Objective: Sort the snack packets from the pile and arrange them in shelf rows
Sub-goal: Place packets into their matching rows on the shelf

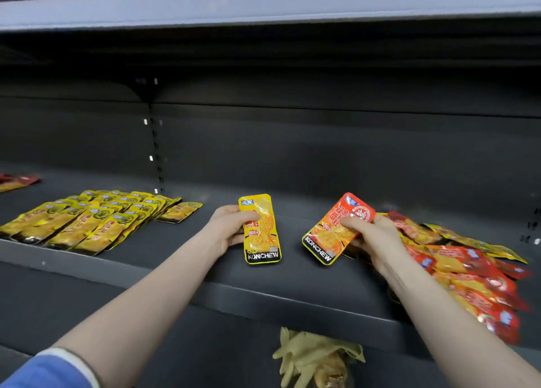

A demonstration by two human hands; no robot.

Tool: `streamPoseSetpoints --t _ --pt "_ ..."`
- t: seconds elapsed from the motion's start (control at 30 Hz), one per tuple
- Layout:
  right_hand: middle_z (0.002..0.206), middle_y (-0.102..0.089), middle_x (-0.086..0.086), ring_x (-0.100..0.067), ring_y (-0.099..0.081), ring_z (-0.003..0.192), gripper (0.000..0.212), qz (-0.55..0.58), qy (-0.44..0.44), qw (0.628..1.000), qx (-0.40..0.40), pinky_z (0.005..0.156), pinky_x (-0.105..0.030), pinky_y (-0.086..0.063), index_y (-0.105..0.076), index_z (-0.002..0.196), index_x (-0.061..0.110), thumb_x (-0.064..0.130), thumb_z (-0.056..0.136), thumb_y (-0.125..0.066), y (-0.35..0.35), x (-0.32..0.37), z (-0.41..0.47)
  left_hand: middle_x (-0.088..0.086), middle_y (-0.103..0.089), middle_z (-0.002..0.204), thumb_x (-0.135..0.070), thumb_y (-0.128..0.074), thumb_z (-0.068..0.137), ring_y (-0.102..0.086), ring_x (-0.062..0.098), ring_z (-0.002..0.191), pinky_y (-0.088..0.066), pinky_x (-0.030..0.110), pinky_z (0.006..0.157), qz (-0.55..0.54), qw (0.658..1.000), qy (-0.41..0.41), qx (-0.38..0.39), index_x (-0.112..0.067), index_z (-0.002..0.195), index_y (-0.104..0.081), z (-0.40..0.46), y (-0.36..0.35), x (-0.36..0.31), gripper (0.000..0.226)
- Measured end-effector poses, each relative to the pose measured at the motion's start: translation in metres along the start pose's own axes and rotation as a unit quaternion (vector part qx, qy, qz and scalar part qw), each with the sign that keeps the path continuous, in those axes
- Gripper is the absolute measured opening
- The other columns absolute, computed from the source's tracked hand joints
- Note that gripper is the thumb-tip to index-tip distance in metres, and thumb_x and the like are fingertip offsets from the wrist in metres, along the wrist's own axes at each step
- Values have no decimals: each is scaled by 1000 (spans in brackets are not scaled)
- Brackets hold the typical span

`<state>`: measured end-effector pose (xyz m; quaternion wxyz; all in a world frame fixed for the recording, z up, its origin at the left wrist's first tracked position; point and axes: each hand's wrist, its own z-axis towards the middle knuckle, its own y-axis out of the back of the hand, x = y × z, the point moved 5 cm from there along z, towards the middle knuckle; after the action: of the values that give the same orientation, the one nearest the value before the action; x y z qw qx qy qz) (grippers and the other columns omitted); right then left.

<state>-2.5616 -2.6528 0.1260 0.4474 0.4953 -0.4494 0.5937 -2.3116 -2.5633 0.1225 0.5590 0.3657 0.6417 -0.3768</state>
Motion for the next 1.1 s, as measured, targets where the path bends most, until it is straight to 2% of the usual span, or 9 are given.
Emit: streamPoseSetpoints --t 0.07,0.27,0.5,0.6,0.73,0.83,0.97,1.07,1.1 --pt "82 -69 -7 -15 -66 71 10 4 2 1000 0 60 -25 -52 -64 84 10 2 80 -68 -41 -3 3 4 -69 72 -3 -64 85 -66 8 53 -58 24 53 9 1000 -5 5 -8 86 -63 13 34 -7 5" --pt "86 -70 -9 -24 -66 79 6 6 6 1000 -17 80 -37 -53 -65 85 9 3 82 -66 -161 -18 5 7 -69 80 -5 -65 85 -67 11 60 -59 26 61 38 998 -26 32 -5 96 -65 56 146 -26 11" --pt "82 -70 -6 -20 -66 73 7 -10 -12 1000 -21 68 -30 -52 -65 83 10 3 84 -64 -252 -28 -1 7 -68 76 -4 -66 85 -67 9 54 -57 24 52 43 998 -24 35 -5 91 -63 84 236 -42 7" --pt "83 -70 -9 -22 -66 74 6 -26 -16 999 -22 72 -33 -53 -65 83 9 3 83 -63 -266 -28 0 9 -71 82 -6 -68 84 -70 14 64 -59 28 60 51 998 -11 45 -3 99 -64 94 250 -39 16" --pt "83 -69 -9 -22 -66 74 6 -36 -17 999 -27 74 -33 -53 -65 83 8 3 84 -63 -267 -28 2 18 -70 101 -6 -66 86 -69 26 85 -57 41 82 53 996 -19 70 2 109 -62 97 250 -37 24" --pt "82 -69 -8 -22 -66 72 5 -40 -17 999 -24 69 -31 -52 -64 83 8 4 84 -63 -262 -30 3 15 -68 96 -5 -63 88 -66 25 84 -55 44 88 64 993 -35 93 0 103 -63 96 244 -35 16" --pt "84 -70 -12 -24 -67 73 3 -41 -32 998 -25 70 -33 -53 -65 86 6 4 84 -64 -250 -35 7 6 -68 83 -5 -63 88 -65 14 70 -57 34 76 100 989 -40 99 -8 91 -64 96 232 -33 4" --pt "85 -69 -15 -27 -65 72 3 -40 -36 998 -25 73 -36 -53 -65 86 4 2 84 -64 -241 -37 11 5 -64 79 -4 -64 87 -64 15 69 -55 37 79 126 987 -42 92 -10 87 -60 97 223 -32 7" --pt "85 -69 -16 -27 -65 72 3 -40 -36 998 -26 73 -36 -53 -65 86 4 2 84 -63 -238 -38 11 3 -62 74 -4 -65 86 -63 13 66 -57 34 74 139 986 -43 85 -11 87 -58 96 221 -32 10"
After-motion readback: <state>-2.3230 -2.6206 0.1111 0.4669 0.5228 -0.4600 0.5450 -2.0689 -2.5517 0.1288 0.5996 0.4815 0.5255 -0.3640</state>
